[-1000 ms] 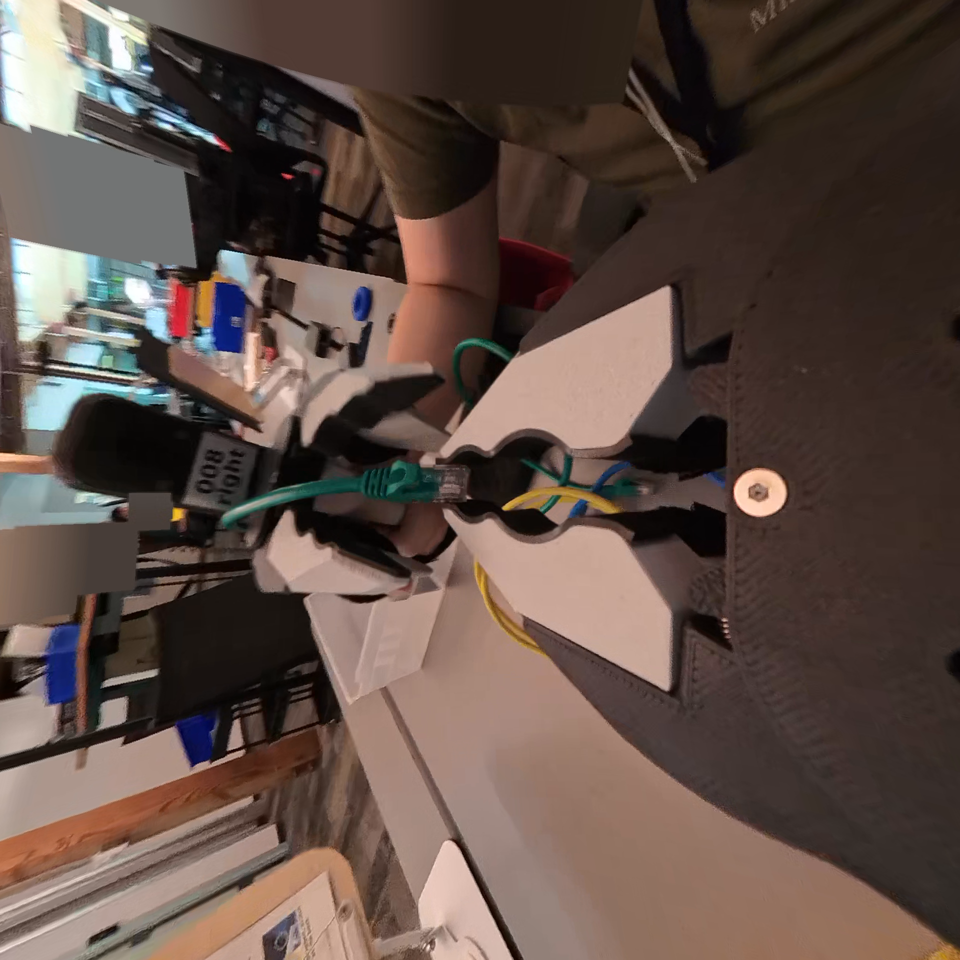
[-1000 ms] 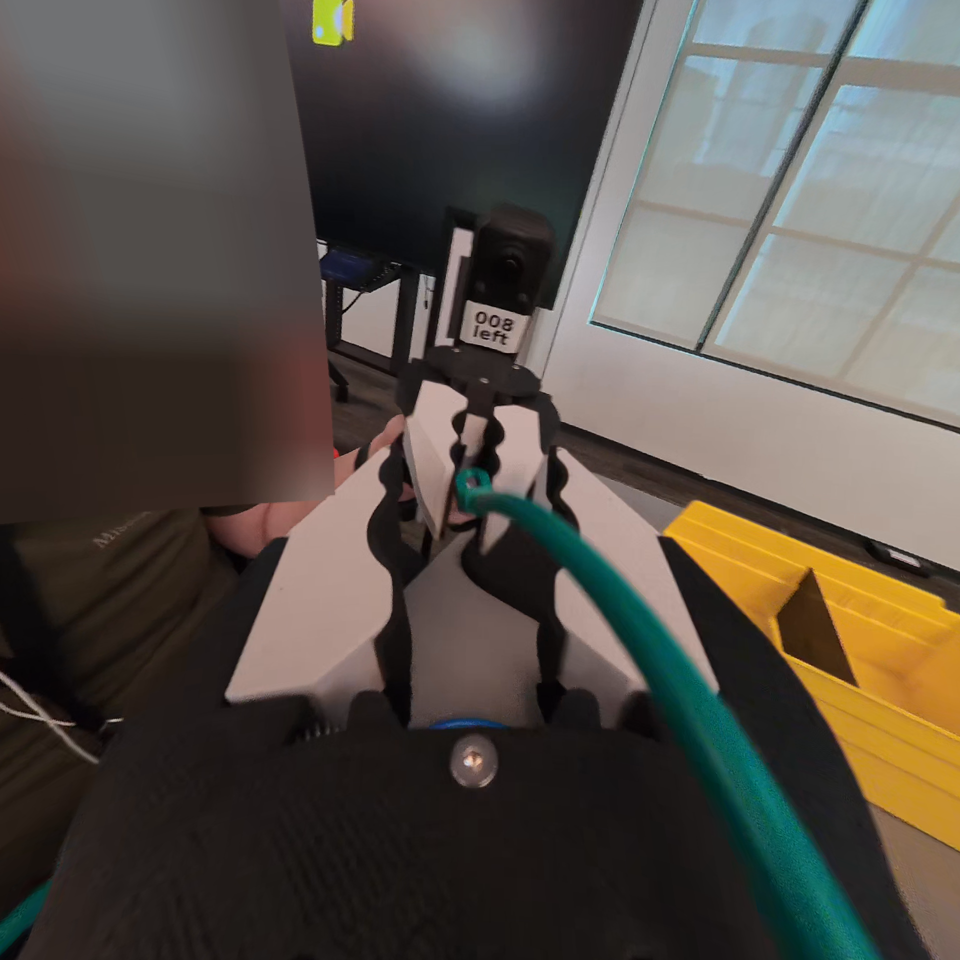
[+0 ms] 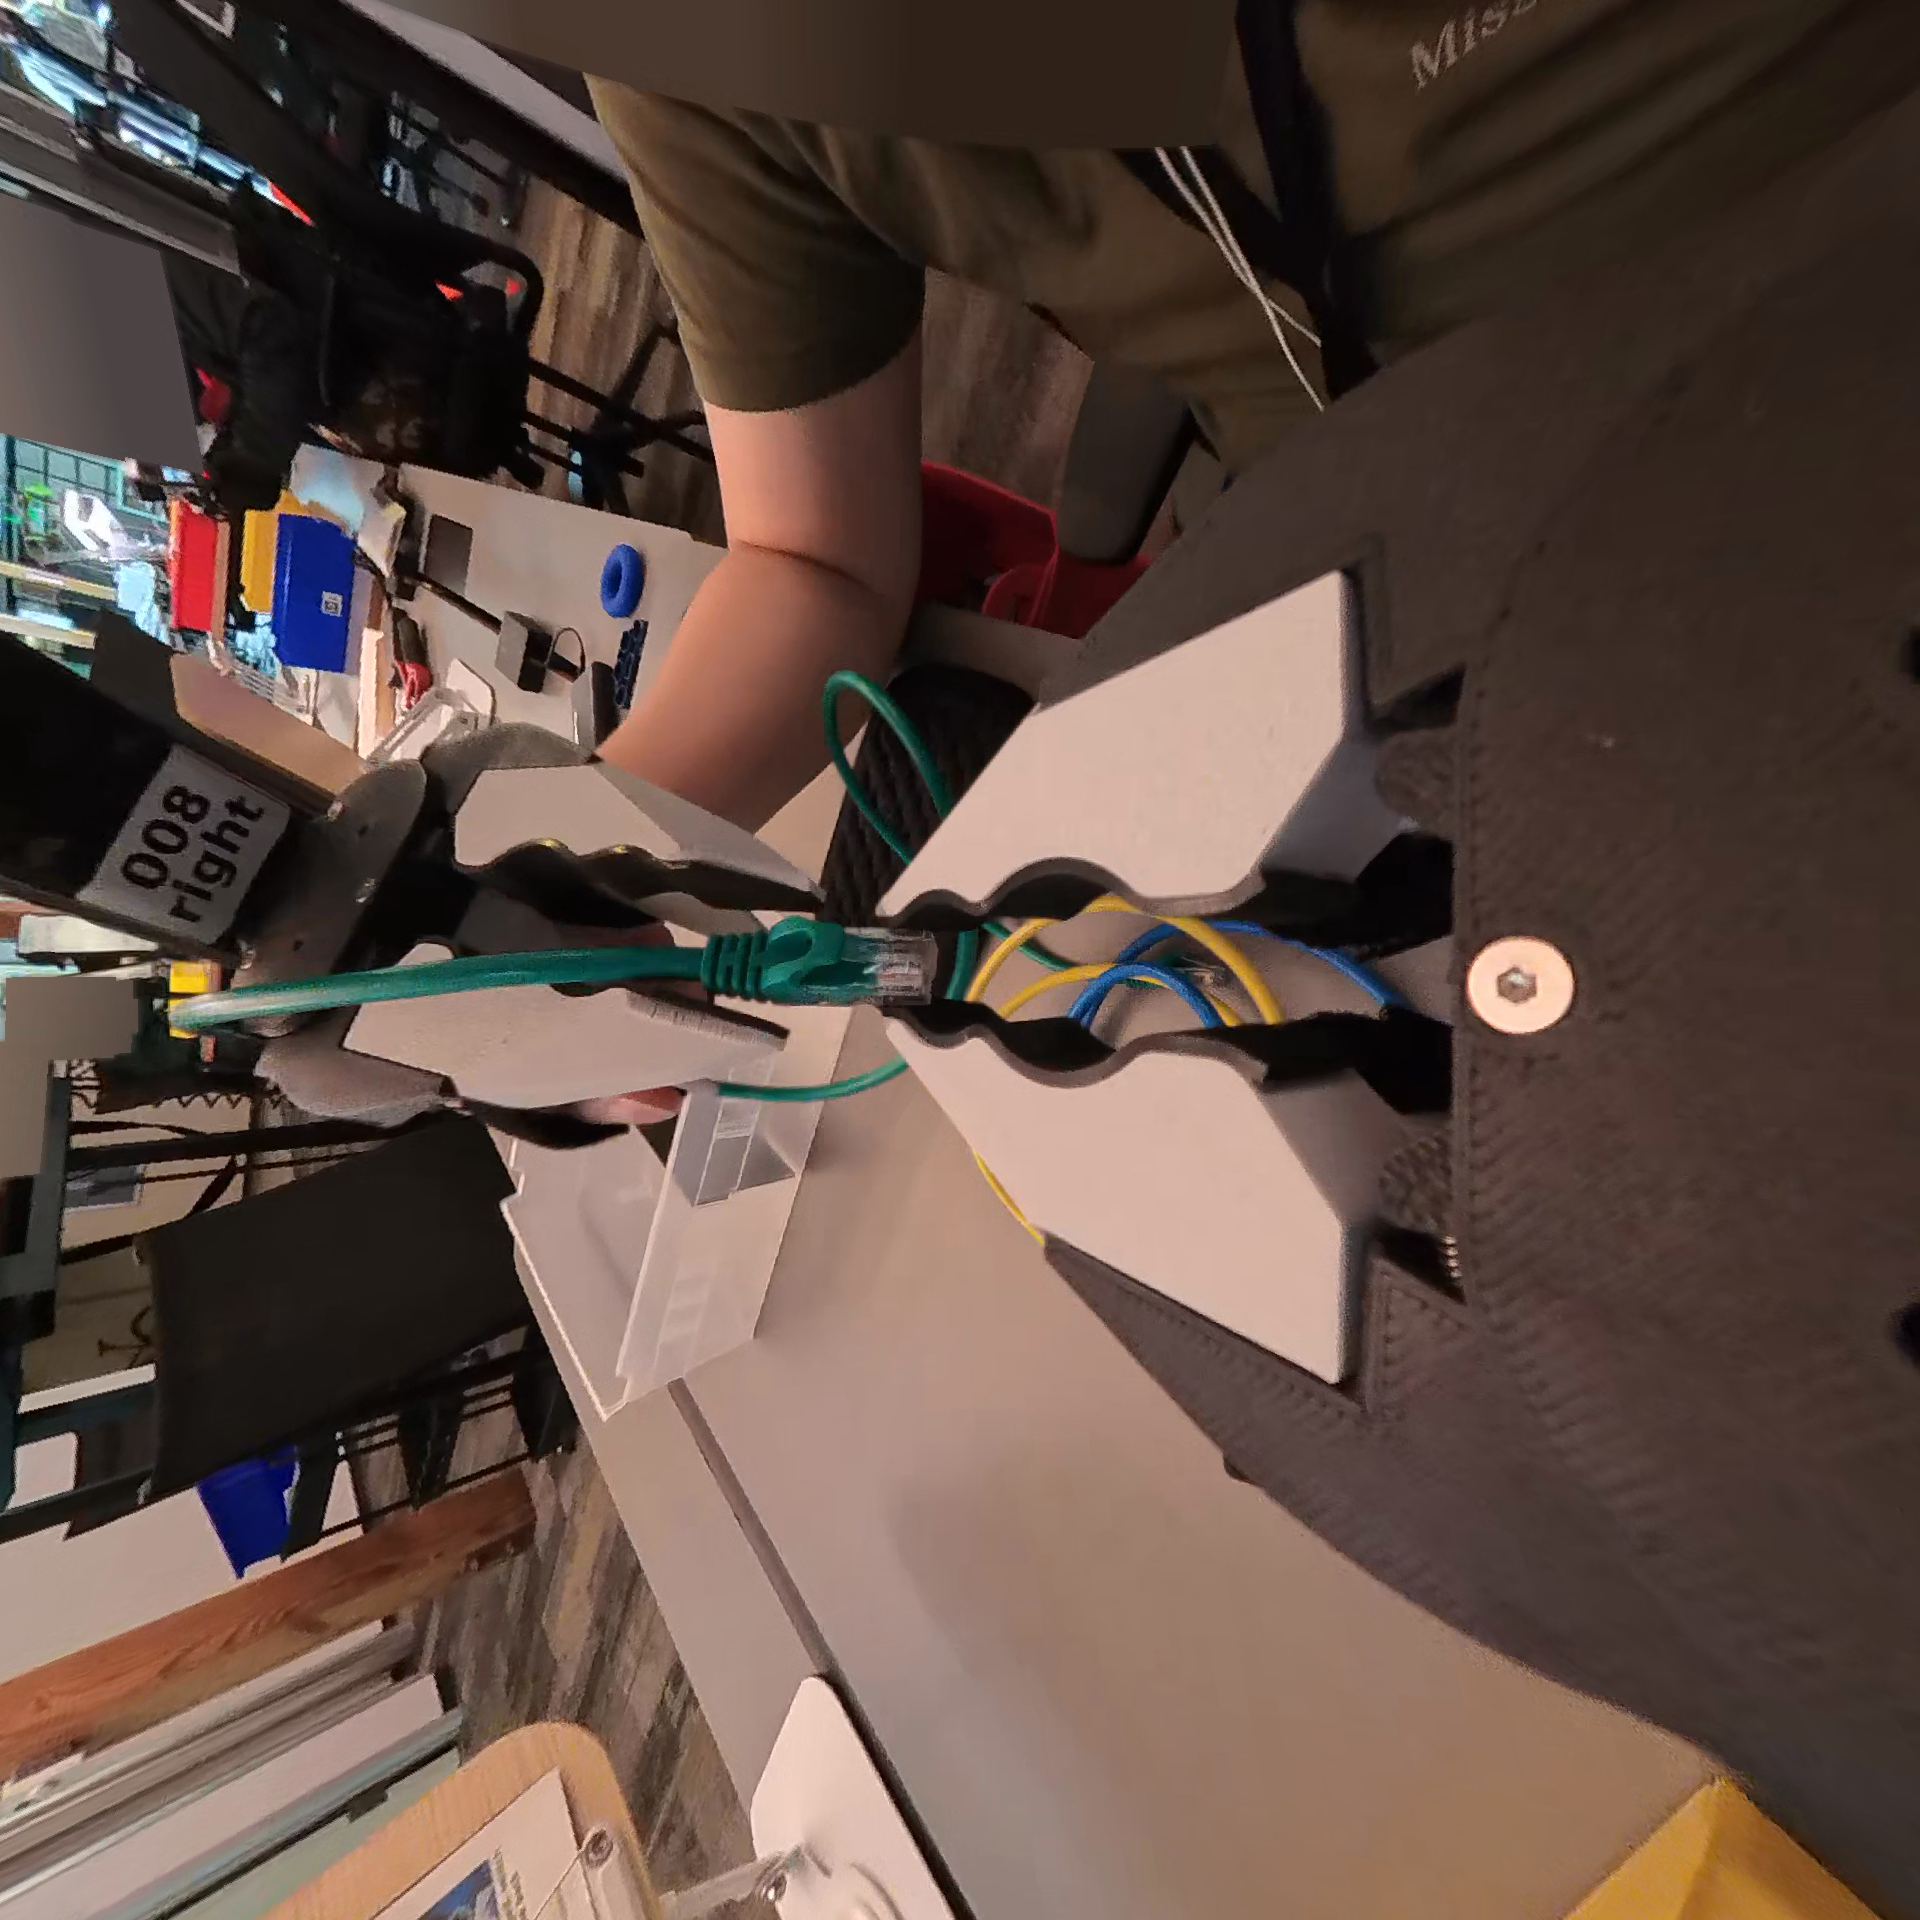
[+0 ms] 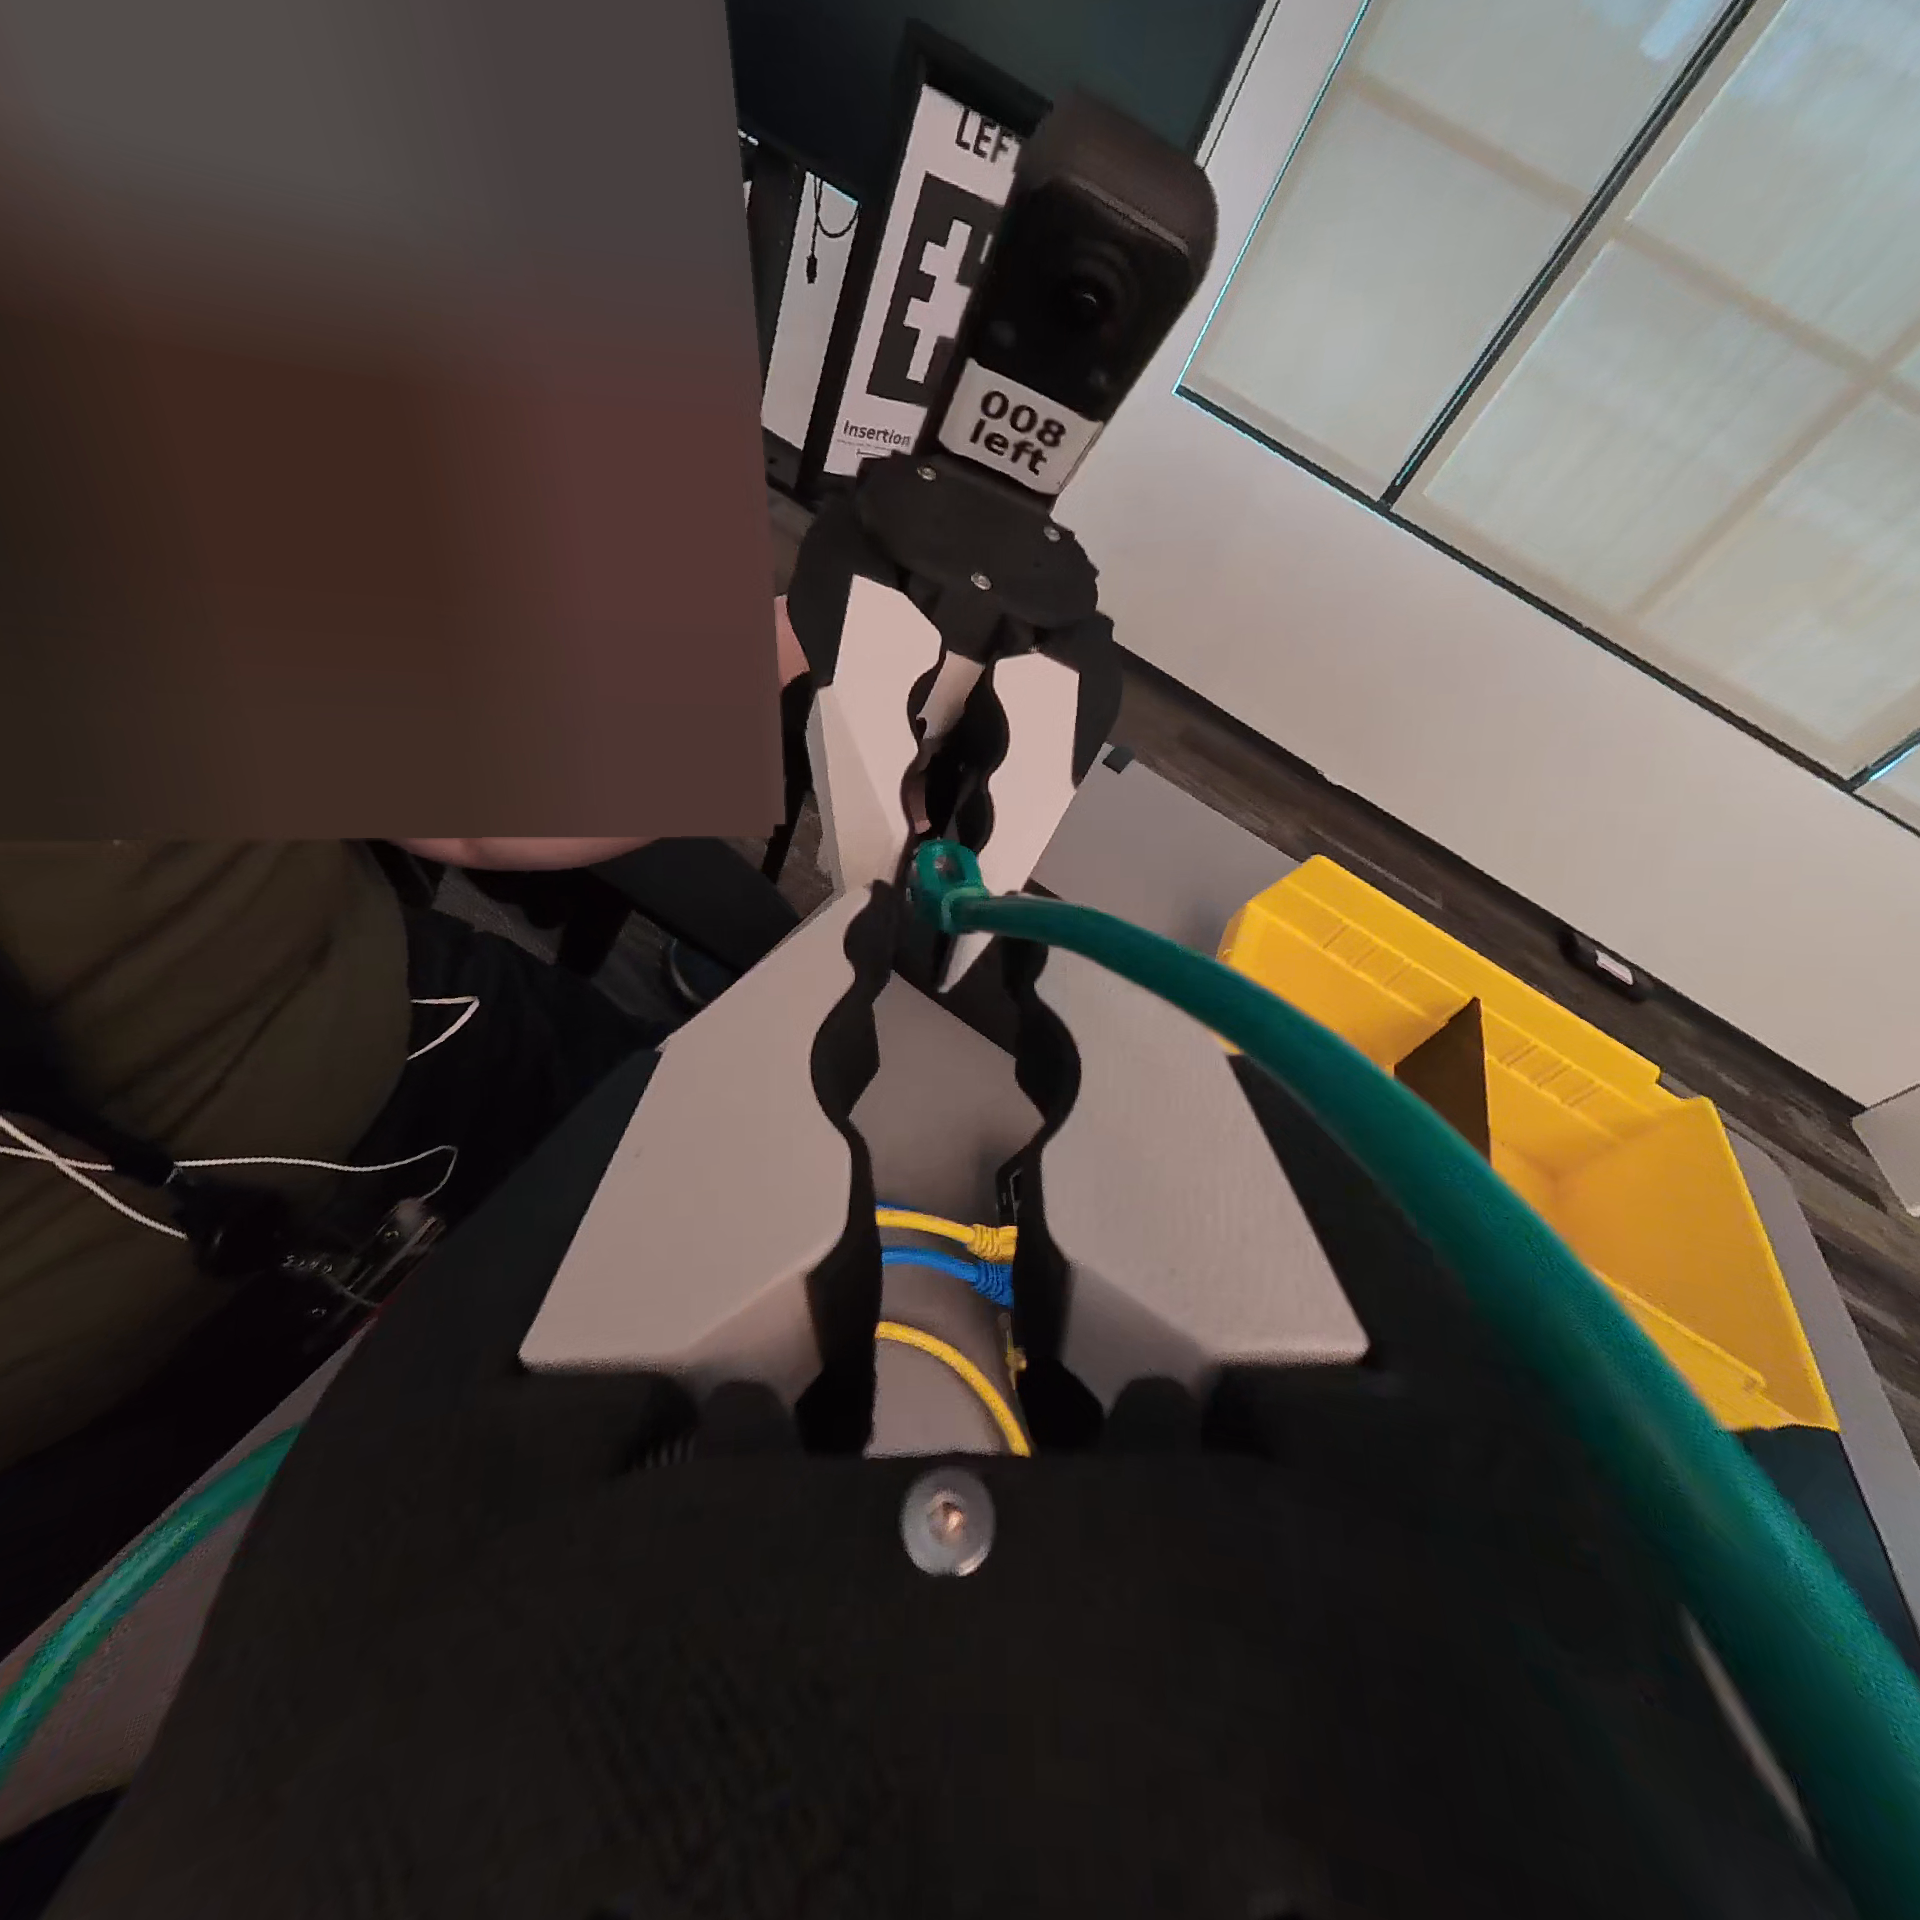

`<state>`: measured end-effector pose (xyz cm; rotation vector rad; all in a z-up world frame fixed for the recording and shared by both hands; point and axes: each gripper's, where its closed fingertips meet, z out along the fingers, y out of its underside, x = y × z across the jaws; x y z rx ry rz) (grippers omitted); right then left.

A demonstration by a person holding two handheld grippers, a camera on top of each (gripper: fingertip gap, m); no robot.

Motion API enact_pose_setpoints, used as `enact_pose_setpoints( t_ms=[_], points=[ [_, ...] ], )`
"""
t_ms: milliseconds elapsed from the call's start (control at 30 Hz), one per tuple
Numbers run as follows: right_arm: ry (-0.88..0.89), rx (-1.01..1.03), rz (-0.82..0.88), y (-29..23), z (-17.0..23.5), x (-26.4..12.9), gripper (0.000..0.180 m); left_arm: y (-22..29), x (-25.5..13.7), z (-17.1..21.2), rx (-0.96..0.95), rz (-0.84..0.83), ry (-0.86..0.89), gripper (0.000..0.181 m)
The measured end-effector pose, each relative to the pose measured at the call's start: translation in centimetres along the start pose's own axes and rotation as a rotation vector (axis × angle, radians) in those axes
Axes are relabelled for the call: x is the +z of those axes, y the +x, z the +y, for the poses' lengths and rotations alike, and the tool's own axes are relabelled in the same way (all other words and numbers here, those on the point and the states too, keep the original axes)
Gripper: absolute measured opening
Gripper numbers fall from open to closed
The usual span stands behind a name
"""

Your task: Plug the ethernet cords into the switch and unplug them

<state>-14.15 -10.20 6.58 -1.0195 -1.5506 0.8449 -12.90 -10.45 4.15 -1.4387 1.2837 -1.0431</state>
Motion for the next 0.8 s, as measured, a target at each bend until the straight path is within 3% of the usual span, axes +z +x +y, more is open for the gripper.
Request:
enact_pose_setpoints(
  t_ms=[200,800],
  points=[
    [-0.017,0.001,-0.017,-0.1,0.6,0.0,0.012,-0.1,0.4,0.6,-0.002,0.003,-0.022,0.011],
    [-0.074,-0.077,0.0,-0.3,1.5,0.2,0.01,-0.5,0.3,1.1,-0.018,0.01,-0.022,0.012]
  ],
)
